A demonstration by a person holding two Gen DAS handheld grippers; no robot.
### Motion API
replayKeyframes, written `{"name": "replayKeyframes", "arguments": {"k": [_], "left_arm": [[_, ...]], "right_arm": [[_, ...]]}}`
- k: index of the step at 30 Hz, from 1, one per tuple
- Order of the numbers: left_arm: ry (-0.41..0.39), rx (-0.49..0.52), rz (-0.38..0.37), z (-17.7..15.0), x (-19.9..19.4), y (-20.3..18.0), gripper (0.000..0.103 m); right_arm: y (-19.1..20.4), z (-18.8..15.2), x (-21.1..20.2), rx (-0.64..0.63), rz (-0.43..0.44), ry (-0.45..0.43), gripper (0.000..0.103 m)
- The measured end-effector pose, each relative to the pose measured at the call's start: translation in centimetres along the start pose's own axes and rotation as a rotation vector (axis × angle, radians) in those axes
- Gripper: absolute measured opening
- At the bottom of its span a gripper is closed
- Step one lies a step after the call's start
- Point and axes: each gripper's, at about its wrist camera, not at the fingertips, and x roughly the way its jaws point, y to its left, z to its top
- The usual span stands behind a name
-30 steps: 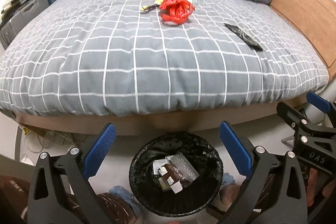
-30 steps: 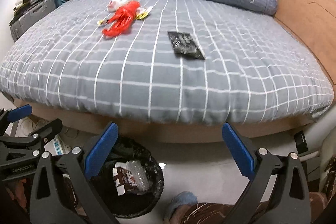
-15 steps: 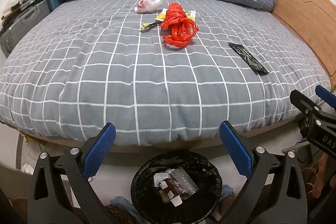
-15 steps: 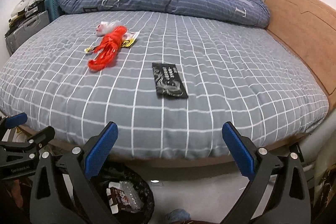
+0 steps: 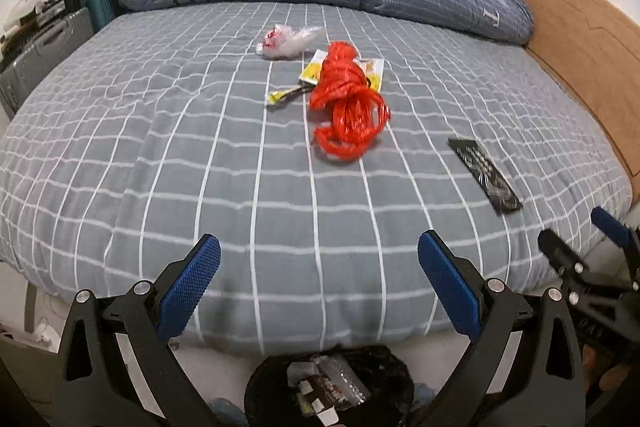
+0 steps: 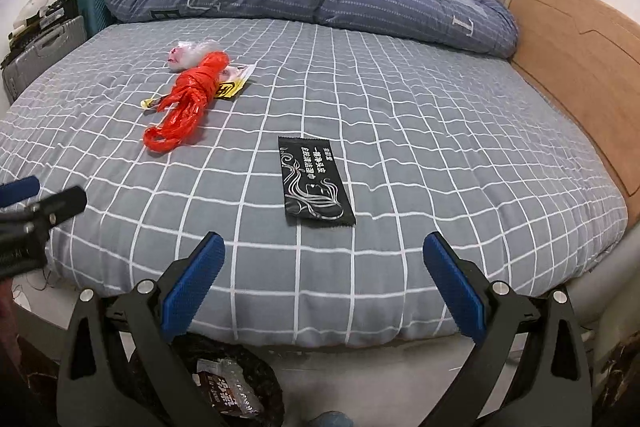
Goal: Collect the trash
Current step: 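Raise both tools toward the red plastic bag and black packet on the bed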
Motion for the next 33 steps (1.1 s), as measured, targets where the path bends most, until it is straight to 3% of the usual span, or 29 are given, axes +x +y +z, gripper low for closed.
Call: {"name": "replayKeyframes", "arguments": {"k": [20,33], "left_arm": [[-0.015,0.024,-0.001,10.8,7.5,-1.0,0.097],[0.046,0.062,0.011,14.2,14.1,-1.9,0.097]], "right_arm": [[-1.6,5.4,6.5,0.048,0.069,0.063,0.095],[-1.4,5.7,11.8,0.09,0.145,0.22,0.095]]}}
